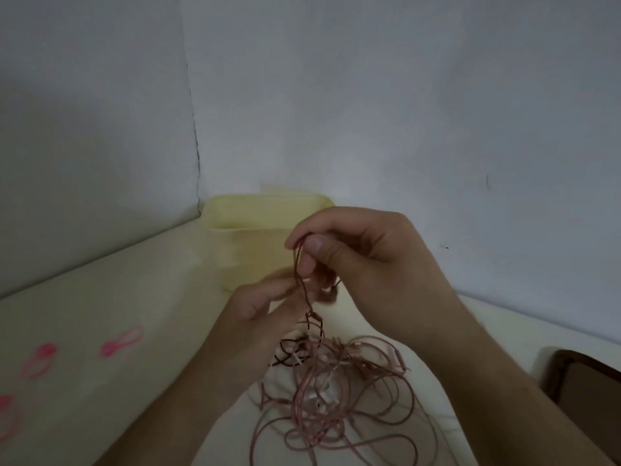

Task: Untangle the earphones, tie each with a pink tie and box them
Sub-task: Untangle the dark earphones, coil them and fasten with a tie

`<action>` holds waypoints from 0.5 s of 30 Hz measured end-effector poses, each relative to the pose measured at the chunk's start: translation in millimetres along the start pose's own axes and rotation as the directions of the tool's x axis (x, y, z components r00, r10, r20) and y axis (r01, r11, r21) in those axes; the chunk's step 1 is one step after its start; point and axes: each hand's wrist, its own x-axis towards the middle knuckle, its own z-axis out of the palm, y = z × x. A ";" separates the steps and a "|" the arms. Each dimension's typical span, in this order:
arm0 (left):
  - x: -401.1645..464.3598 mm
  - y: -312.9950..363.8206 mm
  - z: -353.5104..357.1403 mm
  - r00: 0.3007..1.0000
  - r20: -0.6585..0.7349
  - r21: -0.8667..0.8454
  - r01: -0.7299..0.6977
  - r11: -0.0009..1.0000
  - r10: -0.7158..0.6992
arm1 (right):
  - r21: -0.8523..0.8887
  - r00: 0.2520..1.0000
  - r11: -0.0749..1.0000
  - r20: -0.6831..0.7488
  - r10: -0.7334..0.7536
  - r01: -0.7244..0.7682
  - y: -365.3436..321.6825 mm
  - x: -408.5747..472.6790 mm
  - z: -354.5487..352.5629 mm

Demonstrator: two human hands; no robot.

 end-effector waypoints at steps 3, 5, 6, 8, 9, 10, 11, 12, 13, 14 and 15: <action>-3.6 -0.7 -8.5 0.998 0.065 -0.120 -0.011 0.993 0.019 | -0.037 0.992 0.999 -0.129 -0.017 0.012 2.0 0.9 -3.4; -5.3 2.5 -10.1 0.992 0.126 -0.076 0.006 0.997 0.004 | -0.014 0.978 1.000 -0.210 -0.003 0.000 1.8 2.0 -5.6; -5.6 2.2 -9.0 0.987 0.157 -0.041 0.029 0.999 -0.022 | -0.015 0.970 1.000 -0.243 0.002 -0.006 0.8 2.1 -6.2; -7.4 -2.0 -3.5 0.975 0.212 0.007 0.065 0.998 -0.065 | -0.029 0.961 0.999 -0.277 0.012 -0.021 -2.1 1.5 -5.3; -8.2 -4.5 -0.1 0.976 0.205 0.041 0.071 0.997 -0.078 | -0.028 0.961 0.999 -0.277 0.021 -0.030 -3.9 1.0 -4.4; -8.3 -5.6 3.9 0.980 0.180 0.081 0.069 0.994 -0.082 | -0.016 0.962 0.999 -0.270 0.033 -0.039 -5.2 0.7 -3.3; -7.5 -6.8 7.5 0.986 0.148 0.108 0.066 0.992 -0.081 | 0.008 0.964 0.999 -0.262 0.044 -0.043 -6.6 0.2 -2.6; -6.8 -8.0 9.9 0.990 0.116 0.116 0.061 0.991 -0.075 | 0.035 0.966 0.998 -0.253 0.051 -0.043 -7.9 -0.1 -2.5; -6.6 -8.4 11.0 0.994 0.091 0.109 0.055 0.993 -0.065 | 0.054 0.967 0.998 -0.251 0.054 -0.042 -9.2 -0.4 -2.7; -6.4 -9.2 11.0 0.996 0.071 0.087 0.038 0.996 -0.044 | 0.061 0.965 0.997 -0.255 0.058 -0.044 -10.0 -0.5 -3.0; -5.9 -8.7 11.1 0.998 0.057 0.059 0.008 0.998 -0.012 | 0.057 0.963 0.997 -0.263 0.065 -0.052 -10.2 -0.1 -3.0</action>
